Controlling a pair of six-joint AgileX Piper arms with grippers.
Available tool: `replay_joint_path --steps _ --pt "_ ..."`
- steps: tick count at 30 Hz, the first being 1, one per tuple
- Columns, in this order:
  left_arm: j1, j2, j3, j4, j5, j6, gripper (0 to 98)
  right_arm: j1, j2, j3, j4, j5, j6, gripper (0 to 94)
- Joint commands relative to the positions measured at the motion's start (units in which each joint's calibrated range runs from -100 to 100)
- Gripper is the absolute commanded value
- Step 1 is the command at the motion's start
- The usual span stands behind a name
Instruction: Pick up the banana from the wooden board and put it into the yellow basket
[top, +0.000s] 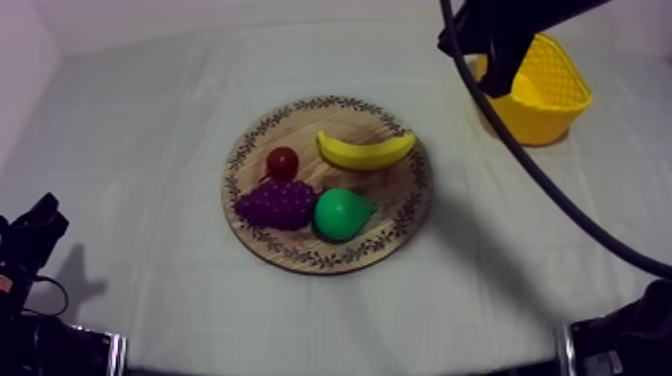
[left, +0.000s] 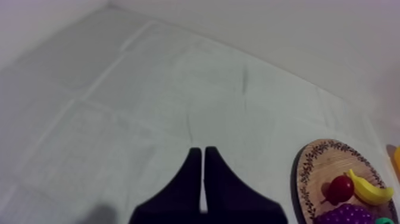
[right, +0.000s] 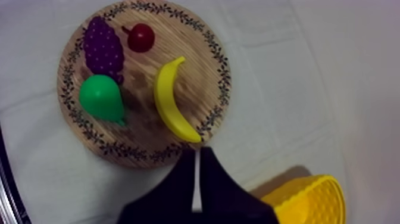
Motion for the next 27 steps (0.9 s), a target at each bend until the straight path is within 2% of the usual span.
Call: replay_joint_path --steps 1,9,12,16,19,22,27 --pt "0.02 -0.05 -0.01 0.03 0.0 0.01 0.1 -0.14 1.55 -1.93 0.11 0.42 -0.3 0.9" --pt "0.02 -0.05 -0.01 0.03 0.0 0.02 0.1 -0.31 5.16 -4.51 0.46 -0.7 -2.46 7.3" --pt "0.02 -0.05 -0.01 0.03 0.0 0.02 0.1 -0.17 6.19 -4.67 0.59 -0.69 -3.37 19.0" --pt "0.02 -0.05 -0.01 0.03 0.0 0.02 0.1 -0.22 7.32 -4.47 1.25 -0.05 -3.6 46.5" --pt "0.02 -0.05 -0.01 0.03 0.0 0.01 0.1 -0.37 7.88 -4.04 1.89 0.32 -3.86 60.7" --pt "0.02 -0.05 -0.01 0.03 0.0 0.02 0.1 -0.51 8.36 -3.85 2.36 0.33 -4.59 68.4" --pt "0.02 -0.05 -0.01 0.03 0.0 0.0 0.1 -0.75 9.34 -4.1 2.27 0.48 -4.53 70.5"
